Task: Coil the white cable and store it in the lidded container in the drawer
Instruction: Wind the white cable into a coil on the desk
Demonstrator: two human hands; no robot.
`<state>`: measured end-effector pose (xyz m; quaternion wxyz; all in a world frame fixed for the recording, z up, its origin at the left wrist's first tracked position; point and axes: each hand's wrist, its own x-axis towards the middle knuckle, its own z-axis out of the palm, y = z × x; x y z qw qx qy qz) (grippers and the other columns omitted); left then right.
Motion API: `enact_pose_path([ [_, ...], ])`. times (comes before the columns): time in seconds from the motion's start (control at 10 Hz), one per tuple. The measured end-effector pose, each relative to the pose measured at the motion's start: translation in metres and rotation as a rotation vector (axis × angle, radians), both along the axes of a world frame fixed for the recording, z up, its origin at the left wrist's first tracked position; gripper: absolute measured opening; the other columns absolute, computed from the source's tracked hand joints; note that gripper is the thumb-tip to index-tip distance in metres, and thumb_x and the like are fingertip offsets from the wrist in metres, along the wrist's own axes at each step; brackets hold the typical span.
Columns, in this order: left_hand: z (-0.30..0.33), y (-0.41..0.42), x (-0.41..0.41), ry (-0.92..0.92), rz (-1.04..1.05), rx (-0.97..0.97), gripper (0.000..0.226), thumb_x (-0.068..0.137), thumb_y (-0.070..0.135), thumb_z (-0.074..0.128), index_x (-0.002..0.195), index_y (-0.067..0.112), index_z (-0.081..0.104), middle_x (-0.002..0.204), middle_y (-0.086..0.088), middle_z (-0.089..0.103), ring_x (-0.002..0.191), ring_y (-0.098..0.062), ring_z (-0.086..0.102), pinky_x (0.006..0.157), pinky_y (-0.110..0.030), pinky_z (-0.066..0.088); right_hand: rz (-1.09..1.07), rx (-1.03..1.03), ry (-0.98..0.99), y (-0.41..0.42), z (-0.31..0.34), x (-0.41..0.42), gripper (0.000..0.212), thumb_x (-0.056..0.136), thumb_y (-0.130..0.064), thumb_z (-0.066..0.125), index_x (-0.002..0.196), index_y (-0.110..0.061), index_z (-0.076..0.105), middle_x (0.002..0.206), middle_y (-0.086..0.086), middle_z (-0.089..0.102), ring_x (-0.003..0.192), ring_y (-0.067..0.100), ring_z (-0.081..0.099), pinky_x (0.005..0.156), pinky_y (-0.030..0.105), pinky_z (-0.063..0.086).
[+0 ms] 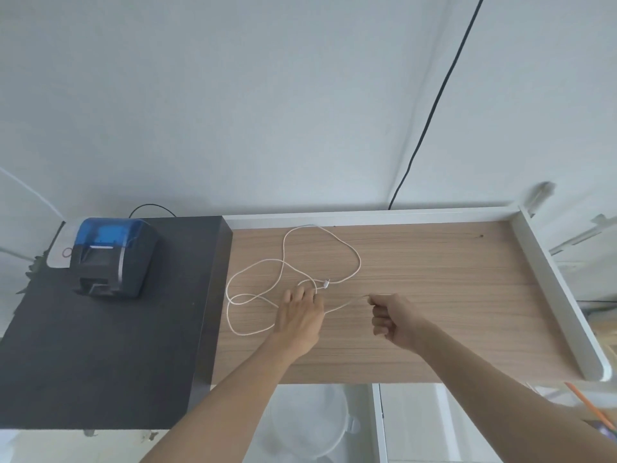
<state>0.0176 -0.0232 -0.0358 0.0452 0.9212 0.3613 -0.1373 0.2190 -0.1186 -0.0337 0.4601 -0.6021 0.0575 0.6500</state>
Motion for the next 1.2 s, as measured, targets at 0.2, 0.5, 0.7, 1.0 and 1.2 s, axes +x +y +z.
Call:
enact_pose_path([
  [0.2, 0.029, 0.003, -0.016, -0.148, -0.047, 0.024, 0.022, 0.112, 0.031, 0.046, 0.124, 0.017, 0.057, 0.105, -0.001, 0.078, 0.107, -0.026, 0.066, 0.093, -0.044, 0.038, -0.459, 0.186, 0.556, -0.002, 0.027, -0.007, 0.033, 0.100, -0.008, 0.041, 0.068, -0.013, 0.047, 0.058, -0.006, 0.023, 0.045, 0.011, 0.015, 0.042, 0.025, 0.010],
  [0.5, 0.077, 0.012, -0.048, -0.308, -0.127, -0.242, 0.031, 0.114, 0.032, 0.041, 0.115, 0.014, 0.066, 0.106, -0.012, 0.074, 0.099, -0.036, 0.066, 0.075, -0.037, 0.038, -1.072, 0.181, -0.044, 0.041, 0.065, -0.005, 0.026, 0.106, -0.003, 0.021, 0.106, -0.006, 0.047, 0.083, 0.019, 0.072, 0.071, 0.032, 0.075, 0.084, 0.046, 0.063],
  [0.7, 0.098, 0.033, -0.058, -0.345, -0.151, -0.328, 0.030, 0.114, 0.036, 0.041, 0.106, 0.018, 0.064, 0.092, -0.007, 0.074, 0.083, -0.034, 0.068, 0.066, -0.039, 0.042, 0.170, 0.155, -1.302, 0.030, 0.065, -0.020, 0.026, 0.095, 0.001, 0.036, 0.098, -0.016, 0.055, 0.078, -0.005, 0.076, 0.077, 0.018, 0.067, 0.068, 0.033, 0.048],
  [1.0, 0.109, 0.082, -0.077, -0.349, -0.061, -0.116, 0.032, 0.113, 0.039, 0.048, 0.107, 0.022, 0.074, 0.072, 0.015, 0.054, 0.066, -0.017, 0.051, 0.056, -0.031, 0.031, 1.250, 0.229, -1.440, 0.004, 0.107, -0.002, 0.047, 0.106, -0.051, 0.043, 0.070, -0.021, 0.043, 0.059, -0.004, 0.047, 0.057, 0.023, 0.046, 0.057, 0.036, 0.033],
  [1.2, 0.104, 0.075, -0.076, -0.391, 0.020, -0.224, 0.029, 0.112, 0.037, 0.049, 0.101, 0.028, 0.075, 0.065, 0.019, 0.052, 0.064, -0.014, 0.053, 0.057, -0.032, 0.039, -0.334, 0.481, 0.188, 0.010, 0.111, 0.000, 0.033, 0.103, -0.019, 0.047, 0.071, -0.020, 0.044, 0.054, -0.006, 0.029, 0.043, 0.013, 0.021, 0.046, 0.028, 0.015],
])
